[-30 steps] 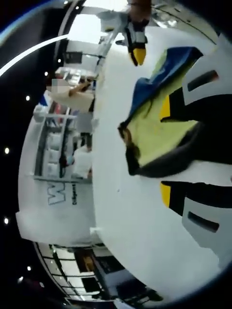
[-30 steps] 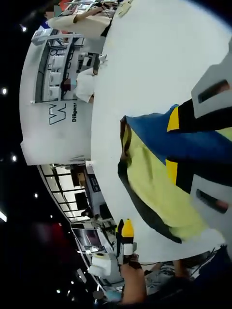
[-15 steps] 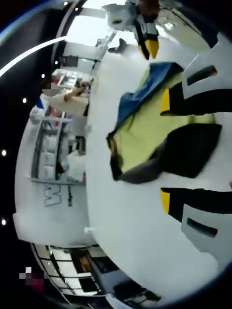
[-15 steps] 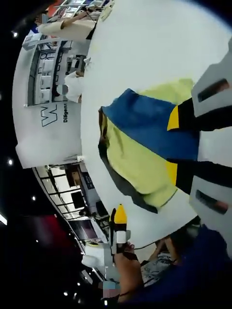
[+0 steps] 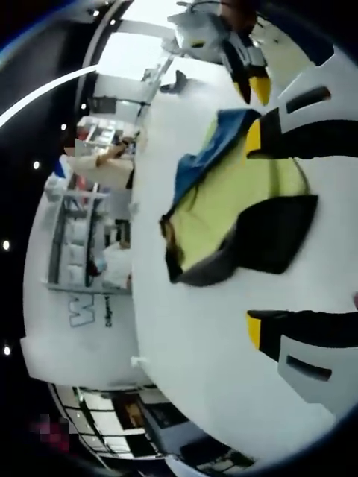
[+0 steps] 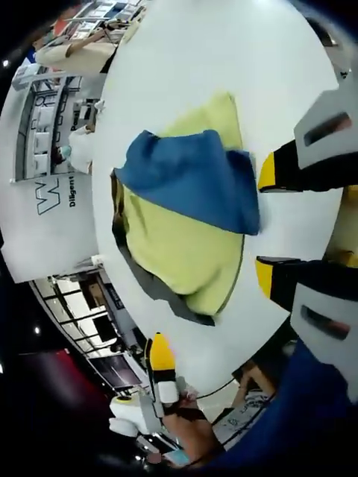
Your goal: Fold the garment on the visible template until the final outline fits inside the template.
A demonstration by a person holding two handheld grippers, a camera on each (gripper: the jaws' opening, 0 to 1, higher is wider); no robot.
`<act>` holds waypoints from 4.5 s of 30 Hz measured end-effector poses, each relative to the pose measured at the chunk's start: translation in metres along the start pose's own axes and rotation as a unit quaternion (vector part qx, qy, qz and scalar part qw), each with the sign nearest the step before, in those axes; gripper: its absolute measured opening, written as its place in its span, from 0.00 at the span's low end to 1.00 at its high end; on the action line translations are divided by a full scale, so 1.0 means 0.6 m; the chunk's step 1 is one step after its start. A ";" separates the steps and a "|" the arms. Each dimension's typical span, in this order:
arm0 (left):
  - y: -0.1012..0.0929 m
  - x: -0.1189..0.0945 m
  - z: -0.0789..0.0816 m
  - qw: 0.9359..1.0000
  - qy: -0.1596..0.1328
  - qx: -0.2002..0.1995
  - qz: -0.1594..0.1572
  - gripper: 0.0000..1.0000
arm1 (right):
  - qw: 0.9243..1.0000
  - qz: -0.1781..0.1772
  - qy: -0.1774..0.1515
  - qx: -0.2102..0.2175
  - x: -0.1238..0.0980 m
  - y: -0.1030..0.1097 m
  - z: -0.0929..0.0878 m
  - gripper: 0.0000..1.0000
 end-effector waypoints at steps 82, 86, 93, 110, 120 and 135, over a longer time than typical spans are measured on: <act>0.014 -0.038 -0.004 0.995 0.037 -0.020 0.088 0.99 | 0.971 0.069 -0.061 0.223 -0.119 -0.566 0.288 0.00; 0.008 -0.037 -0.004 0.995 0.038 -0.022 0.093 0.99 | 0.970 0.063 -0.052 0.231 -0.107 -0.588 0.281 0.00; -0.006 -0.041 -0.008 0.992 0.041 -0.031 0.111 0.99 | 0.966 0.051 -0.030 0.250 -0.079 -0.641 0.273 0.00; -0.021 -0.042 -0.014 0.990 0.039 -0.045 0.132 0.99 | 0.979 -0.062 -0.052 0.188 -0.082 -0.752 0.267 0.16; -0.027 -0.047 -0.019 0.990 0.040 -0.042 0.128 0.99 | 0.998 -0.017 0.032 0.047 -0.072 -0.696 0.171 0.15; -0.038 -0.053 -0.020 0.990 0.049 -0.034 0.130 0.99 | 0.996 -0.028 -0.038 0.074 -0.008 -0.681 0.166 0.16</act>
Point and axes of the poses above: the point that each gripper's makers call its tool centre point, and the gripper's own axes: x roughly forward along the fingers, y roughly to its left, z roughly out of its top, the point moved 2 cm from there along -x, roughly backward along the fingers, and after that the axes turned 2 degrees about z, right-handed, at the moved point
